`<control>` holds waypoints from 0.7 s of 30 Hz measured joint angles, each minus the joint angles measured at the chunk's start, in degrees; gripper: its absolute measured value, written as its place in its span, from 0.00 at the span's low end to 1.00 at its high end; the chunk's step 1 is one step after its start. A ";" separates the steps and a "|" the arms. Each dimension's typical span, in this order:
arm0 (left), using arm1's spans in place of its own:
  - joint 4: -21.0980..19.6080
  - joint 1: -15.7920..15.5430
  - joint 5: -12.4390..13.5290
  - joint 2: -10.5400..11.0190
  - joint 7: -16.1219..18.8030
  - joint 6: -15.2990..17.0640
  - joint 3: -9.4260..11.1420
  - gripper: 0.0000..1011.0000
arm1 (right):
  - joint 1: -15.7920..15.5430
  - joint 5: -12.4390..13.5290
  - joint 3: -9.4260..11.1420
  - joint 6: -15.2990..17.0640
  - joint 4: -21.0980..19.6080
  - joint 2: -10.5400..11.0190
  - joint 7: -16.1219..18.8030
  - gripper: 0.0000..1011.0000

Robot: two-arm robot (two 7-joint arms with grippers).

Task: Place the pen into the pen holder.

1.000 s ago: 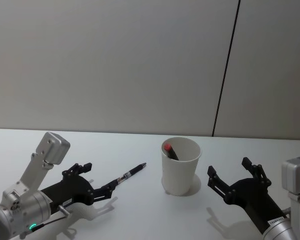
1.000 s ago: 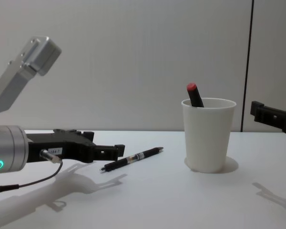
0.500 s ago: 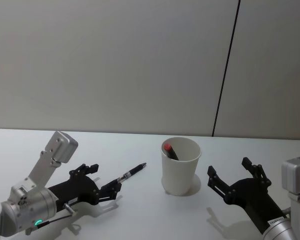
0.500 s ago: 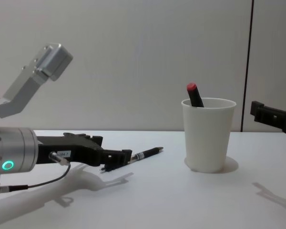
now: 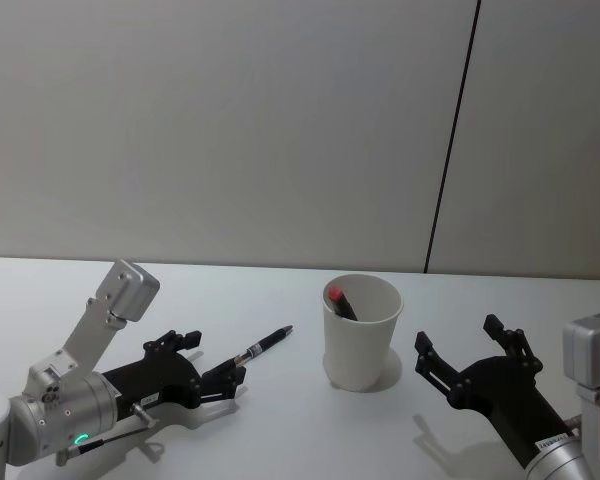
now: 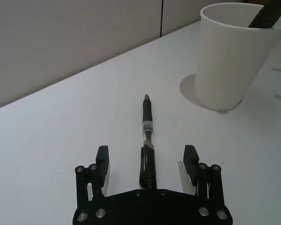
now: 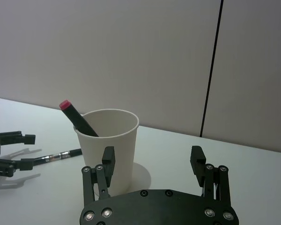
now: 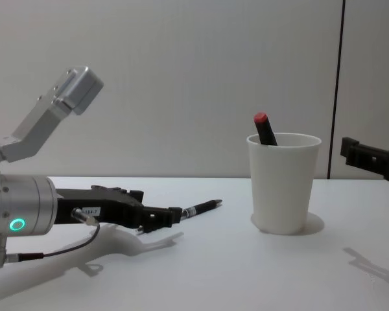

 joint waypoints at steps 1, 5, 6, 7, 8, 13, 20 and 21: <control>0.00 0.00 0.00 0.00 0.00 0.00 0.00 0.99 | 0.00 0.00 0.00 0.00 0.01 0.00 0.00 0.99; 1.43 -0.73 -0.88 -0.41 -0.65 0.39 0.00 0.99 | 0.00 0.00 0.00 0.00 0.00 0.00 0.00 0.99; 1.70 -0.86 -1.04 -0.48 -0.79 0.45 0.00 0.99 | 0.00 0.00 0.00 0.00 0.00 0.00 0.00 0.99; 1.92 -0.98 -1.16 -0.54 -0.91 0.51 0.00 0.99 | 0.00 0.00 0.00 0.00 0.00 0.00 0.00 0.99; 2.40 -1.23 -1.38 -0.67 -1.14 0.59 0.03 0.99 | 0.00 0.00 0.00 0.00 0.00 0.00 0.00 0.99; 3.77 -2.13 -1.72 -0.93 -1.81 0.81 0.45 0.99 | 0.00 0.00 0.00 0.00 0.00 0.00 0.00 0.99; 5.33 -3.47 -1.50 -1.02 -2.58 1.17 1.65 0.99 | 0.00 0.00 0.00 0.00 0.00 0.00 0.00 0.99; 5.52 -3.65 -1.39 -1.02 -2.66 1.20 1.85 0.99 | 0.00 0.00 0.00 0.00 0.00 0.00 0.00 0.99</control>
